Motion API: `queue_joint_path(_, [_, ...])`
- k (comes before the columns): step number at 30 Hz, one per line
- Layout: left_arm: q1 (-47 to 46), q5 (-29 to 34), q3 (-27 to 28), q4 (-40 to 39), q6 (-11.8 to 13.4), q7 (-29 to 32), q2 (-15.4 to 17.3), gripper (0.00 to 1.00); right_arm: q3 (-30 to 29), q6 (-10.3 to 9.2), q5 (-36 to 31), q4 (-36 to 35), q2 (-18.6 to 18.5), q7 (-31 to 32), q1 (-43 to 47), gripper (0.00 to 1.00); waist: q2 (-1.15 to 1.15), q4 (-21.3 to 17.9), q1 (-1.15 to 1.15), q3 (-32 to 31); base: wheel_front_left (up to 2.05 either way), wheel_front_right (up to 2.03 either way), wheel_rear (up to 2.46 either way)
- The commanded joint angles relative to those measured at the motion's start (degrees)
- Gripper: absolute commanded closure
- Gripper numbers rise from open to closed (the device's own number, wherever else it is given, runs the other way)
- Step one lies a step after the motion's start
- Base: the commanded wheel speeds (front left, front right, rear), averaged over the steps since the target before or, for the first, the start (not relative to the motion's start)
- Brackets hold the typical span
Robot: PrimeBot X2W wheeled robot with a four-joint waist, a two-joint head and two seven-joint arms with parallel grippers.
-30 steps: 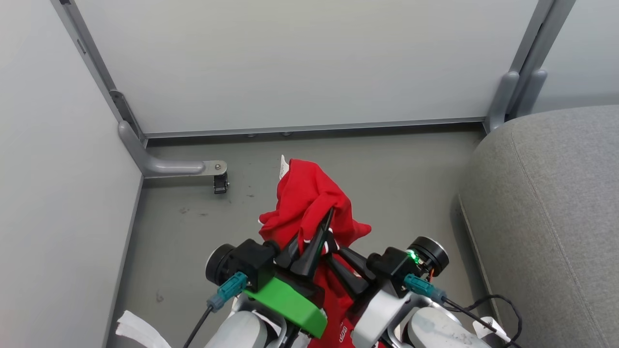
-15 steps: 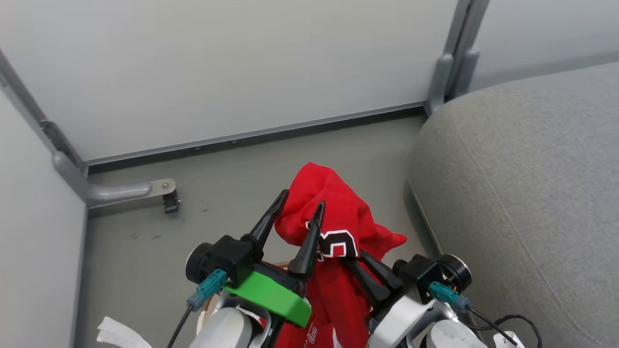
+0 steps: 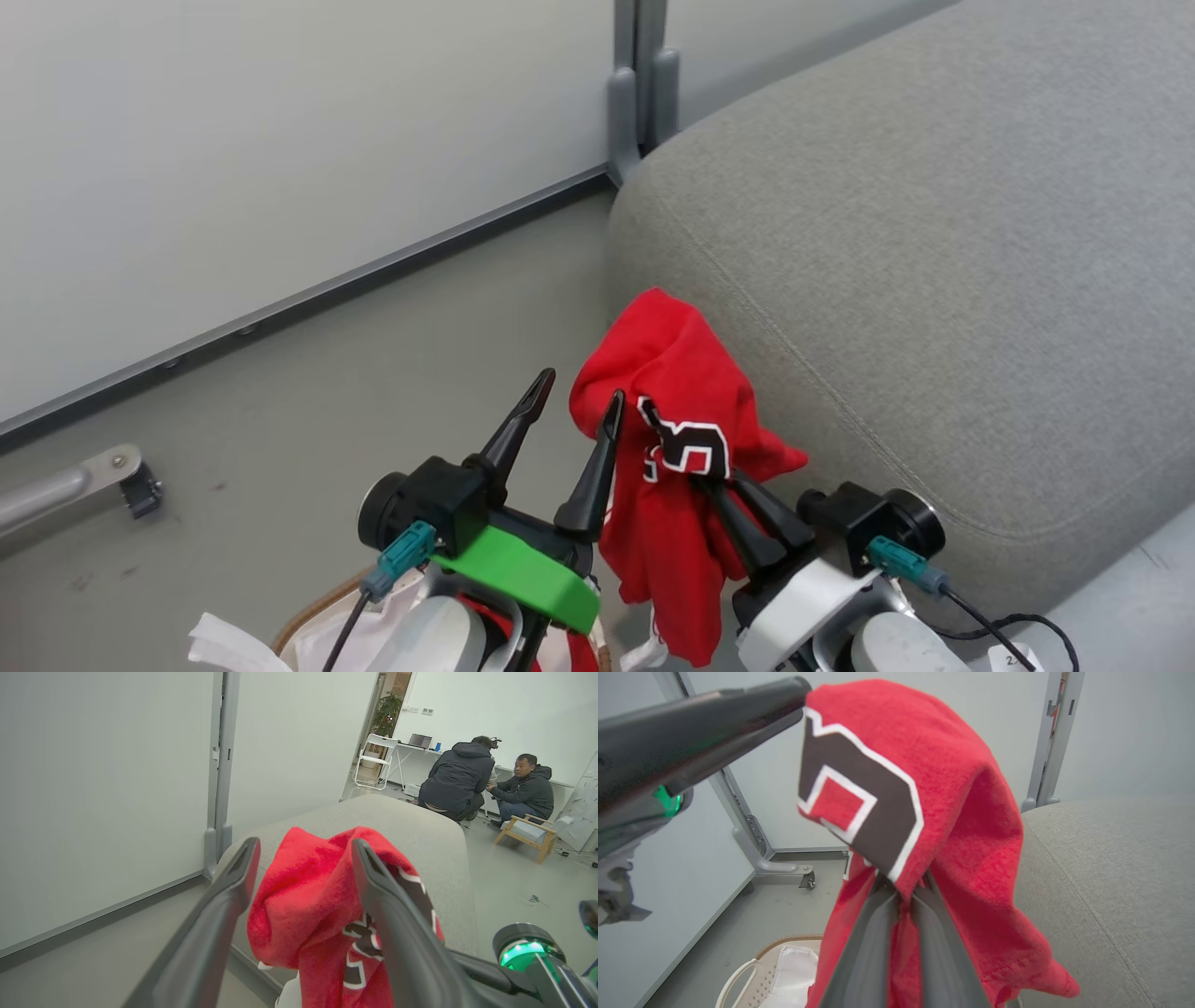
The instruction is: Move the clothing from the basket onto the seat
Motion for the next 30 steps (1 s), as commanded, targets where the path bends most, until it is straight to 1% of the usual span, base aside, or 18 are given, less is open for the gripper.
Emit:
queue_joint_path(1, [-0.8,0.4,-0.2,0.4,-0.3,0.0,0.2,0.00,-1.1,-0.08,0.0,-0.8,-0.1,-0.3,1.0,1.00,0.00,-6.2,0.00,2.7,0.00,0.00,0.00])
queue_joint_path(7, [-1.9,0.2,-0.9,1.4,-0.5,0.0,0.2,0.00,-5.1,-0.07,-1.0,-2.2,-0.1,-0.3,2.2,1.00,0.00,-7.1,0.00,4.0,0.00,0.00,0.00])
queue_joint_path(10, [-1.9,1.0,-0.8,2.0,-0.7,0.0,0.2,0.00,-7.1,-0.07,-2.1,-2.4,-0.3,-0.3,0.2,1.00,0.00,-7.3,0.00,5.5,0.00,0.00,0.00])
queue_joint_path(16, [-1.9,3.9,0.6,3.0,-0.8,0.0,0.2,0.00,-8.9,-0.07,-4.0,-0.4,-3.8,-0.3,-7.3,1.00,0.00,-7.3,0.00,9.0,0.00,0.00,0.00])
queue_joint_path(19, [-2.9,5.6,1.0,3.2,-0.8,0.0,0.2,0.00,-12.0,-0.08,-4.4,0.5,-6.2,-0.3,-12.2,1.00,0.00,-5.6,0.00,11.9,0.00,0.00,0.00])
queue_joint_path(21, [-4.1,6.4,1.1,3.4,-0.9,0.0,0.4,0.00,-15.4,-0.08,-4.8,0.8,-7.4,-0.3,-15.6,1.00,0.00,-4.2,0.00,14.2,0.00,0.00,0.00])
queue_joint_path(23, [-5.5,7.1,0.3,3.5,-0.9,0.0,1.2,0.00,-19.2,-0.08,-5.2,0.9,-8.7,-0.3,-19.2,1.00,0.00,-2.4,0.00,17.0,0.00,0.00,0.00])
queue_joint_path(25, [-6.9,7.4,-0.4,3.4,-0.9,0.0,1.9,0.00,-21.5,-0.08,-5.6,1.4,-10.4,-0.3,-22.6,1.00,0.00,-0.9,0.00,19.5,0.00,0.00,0.00])
queue_joint_path(30, [-9.8,7.6,-1.2,3.3,-0.9,0.0,3.8,0.00,-24.2,-0.08,-7.1,4.8,-14.2,-0.3,-30.9,1.00,0.00,1.5,0.00,24.7,0.00,0.00,0.00])
